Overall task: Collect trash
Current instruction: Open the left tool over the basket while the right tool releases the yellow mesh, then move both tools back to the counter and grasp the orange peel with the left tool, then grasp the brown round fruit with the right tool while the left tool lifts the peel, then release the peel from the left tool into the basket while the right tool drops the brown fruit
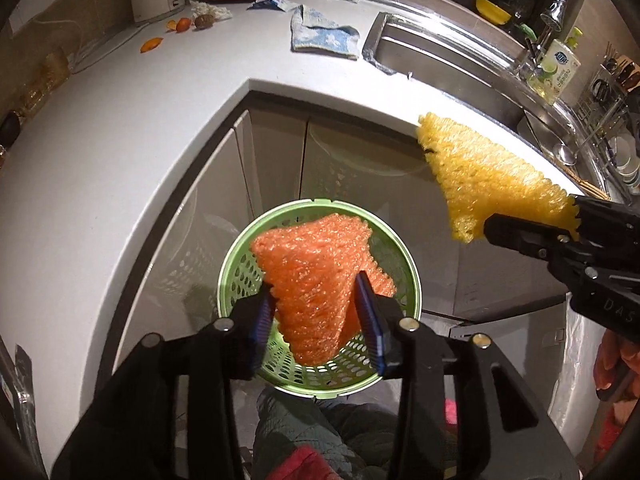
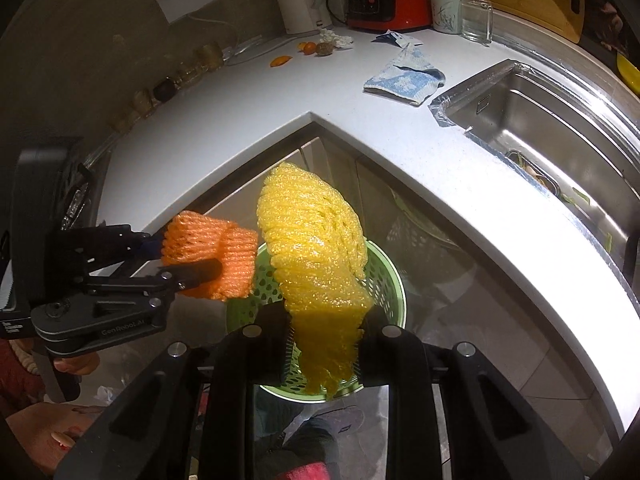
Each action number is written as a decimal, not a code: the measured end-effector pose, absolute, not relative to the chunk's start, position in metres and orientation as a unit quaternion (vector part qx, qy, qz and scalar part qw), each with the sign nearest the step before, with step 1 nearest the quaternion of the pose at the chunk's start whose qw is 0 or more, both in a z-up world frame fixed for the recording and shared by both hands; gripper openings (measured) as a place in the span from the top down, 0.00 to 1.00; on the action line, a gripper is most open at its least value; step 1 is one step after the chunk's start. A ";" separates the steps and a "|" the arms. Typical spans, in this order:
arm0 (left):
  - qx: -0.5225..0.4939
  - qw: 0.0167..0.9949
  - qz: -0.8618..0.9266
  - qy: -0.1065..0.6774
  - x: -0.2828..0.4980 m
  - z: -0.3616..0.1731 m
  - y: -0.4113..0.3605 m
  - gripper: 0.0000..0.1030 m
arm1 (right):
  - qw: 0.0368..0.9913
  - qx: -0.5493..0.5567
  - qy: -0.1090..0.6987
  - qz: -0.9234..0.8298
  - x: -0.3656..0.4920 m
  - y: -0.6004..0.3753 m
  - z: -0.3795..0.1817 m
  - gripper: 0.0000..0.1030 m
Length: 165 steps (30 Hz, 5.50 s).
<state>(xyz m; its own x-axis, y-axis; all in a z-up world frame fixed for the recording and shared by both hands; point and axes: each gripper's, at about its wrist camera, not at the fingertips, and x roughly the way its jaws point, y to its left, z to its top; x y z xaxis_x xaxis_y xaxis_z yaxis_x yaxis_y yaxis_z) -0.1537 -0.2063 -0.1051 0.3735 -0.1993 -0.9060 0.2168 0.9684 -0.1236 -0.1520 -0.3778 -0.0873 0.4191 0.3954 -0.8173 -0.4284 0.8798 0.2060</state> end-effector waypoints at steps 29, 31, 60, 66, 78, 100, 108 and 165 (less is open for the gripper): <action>0.008 0.861 -0.034 0.508 -0.167 -0.067 -0.150 0.11 | 0.822 -0.016 0.514 0.247 -0.155 -0.358 -0.145 0.22; 0.005 0.863 -0.019 0.505 -0.169 -0.064 -0.144 0.11 | 0.820 -0.013 0.515 0.250 -0.155 -0.355 -0.148 0.18; -0.004 0.907 0.015 0.422 0.003 -0.009 -0.059 0.08 | 0.887 -0.008 0.405 0.219 -0.013 -0.310 -0.026 0.02; -0.011 0.901 -0.004 0.434 0.094 -0.038 -0.029 0.08 | 0.887 -0.002 0.409 0.215 0.078 -0.271 -0.037 0.02; -0.041 0.889 -0.031 0.456 0.221 -0.107 -0.004 0.08 | 0.874 0.016 0.444 0.196 0.212 -0.220 -0.084 0.02; -0.044 0.889 -0.036 0.455 0.267 -0.131 -0.003 0.84 | 0.876 0.002 0.444 0.189 0.261 -0.187 -0.109 0.02; -0.044 0.901 -0.009 0.432 0.238 -0.103 0.002 0.84 | 0.876 -0.022 0.445 0.184 0.284 -0.162 -0.121 0.17; -0.014 0.803 -0.128 0.582 -0.134 -0.153 -0.237 0.41 | 0.869 0.019 0.448 0.211 -0.151 -0.399 -0.072 0.63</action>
<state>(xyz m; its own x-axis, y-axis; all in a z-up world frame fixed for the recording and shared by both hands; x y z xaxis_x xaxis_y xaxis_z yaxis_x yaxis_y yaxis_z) -0.1342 -0.2366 -0.1532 0.2895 -0.2206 -0.9314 0.1889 0.9671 -0.1703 -0.1513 -0.3992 -0.0724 0.5094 0.3844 -0.7699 -0.3497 0.9099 0.2230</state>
